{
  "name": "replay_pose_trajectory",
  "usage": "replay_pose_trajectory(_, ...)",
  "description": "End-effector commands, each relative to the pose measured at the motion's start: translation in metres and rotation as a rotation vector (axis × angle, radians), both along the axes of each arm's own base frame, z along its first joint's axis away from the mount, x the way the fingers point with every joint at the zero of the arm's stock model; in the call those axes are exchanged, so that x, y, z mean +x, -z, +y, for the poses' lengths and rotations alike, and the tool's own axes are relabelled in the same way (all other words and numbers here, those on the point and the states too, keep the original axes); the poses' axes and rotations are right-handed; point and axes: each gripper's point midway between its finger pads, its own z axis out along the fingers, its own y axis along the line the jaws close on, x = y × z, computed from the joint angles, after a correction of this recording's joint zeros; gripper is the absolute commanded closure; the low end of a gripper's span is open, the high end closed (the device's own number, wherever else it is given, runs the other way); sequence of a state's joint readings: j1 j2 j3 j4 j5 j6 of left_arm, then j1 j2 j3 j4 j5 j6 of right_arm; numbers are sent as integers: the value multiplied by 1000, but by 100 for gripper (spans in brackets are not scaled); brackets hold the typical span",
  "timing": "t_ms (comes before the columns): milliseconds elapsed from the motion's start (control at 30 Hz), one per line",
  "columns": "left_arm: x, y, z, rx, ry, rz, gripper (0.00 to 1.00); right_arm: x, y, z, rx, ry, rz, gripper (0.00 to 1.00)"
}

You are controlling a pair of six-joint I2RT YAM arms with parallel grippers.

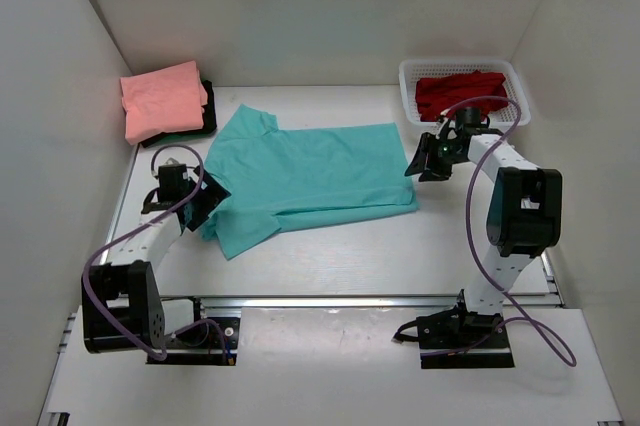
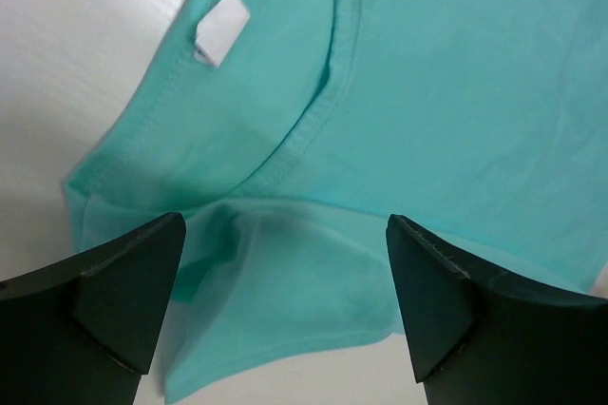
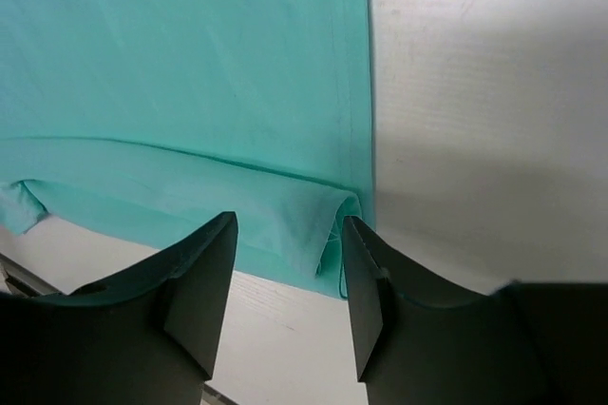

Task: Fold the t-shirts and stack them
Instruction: Fold the flattened tshirt in 1/3 of the way

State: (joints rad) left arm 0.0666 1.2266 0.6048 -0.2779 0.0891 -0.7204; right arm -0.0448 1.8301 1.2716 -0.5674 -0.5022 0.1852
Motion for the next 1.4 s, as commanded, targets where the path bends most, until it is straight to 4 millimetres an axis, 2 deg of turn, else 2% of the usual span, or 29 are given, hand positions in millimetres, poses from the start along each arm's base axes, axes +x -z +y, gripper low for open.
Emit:
replay_pose_trajectory(0, 31, -33, 1, 10, 34, -132, 1, 23, -25, 0, 12, 5, -95, 54)
replay_pose_trajectory(33, 31, -33, 5, 24, 28, -135, 1, 22, -23, 1, 15, 5, -87, 55)
replay_pose_trajectory(167, 22, -39, -2, 17, 72, -119, 2, 3, -20, 12, 38, -26, -34, 63)
replay_pose_trajectory(333, -9, -30, -15, 34, 175, -35, 2, -13, -16, 21, 32, -59, -31, 62)
replay_pose_trajectory(500, -28, -27, -30, 14, 247, 2, 4, -21, -12, 20, 31, -54, -25, 63)
replay_pose_trajectory(633, -55, -14, -34, -16, 254, 112, 5, -28, -6, 19, 27, -45, -5, 63)
replay_pose_trajectory(667, -61, -12, -33, -14, 251, 130, 10, -30, -5, 19, 18, -50, -7, 63)
replay_pose_trajectory(700, -68, -9, -41, -18, 283, 143, 11, -30, -7, 19, 23, -51, -11, 63)
replay_pose_trajectory(833, -82, 1, -45, -39, 293, 198, 48, -32, -4, 17, 14, -45, -4, 62)
replay_pose_trajectory(900, -89, 7, -50, -46, 311, 226, 52, -34, -2, 18, 21, -48, -2, 63)
replay_pose_trajectory(1100, -112, 26, -49, -9, 314, 369, 34, -33, 1, 18, 20, -42, 9, 62)
replay_pose_trajectory(1233, -121, 29, -42, 7, 287, 424, 29, -27, 0, 19, 24, -47, -8, 62)
replay_pose_trajectory(1367, -124, 27, -38, 37, 299, 443, 22, -27, 8, 19, 23, -47, 11, 61)
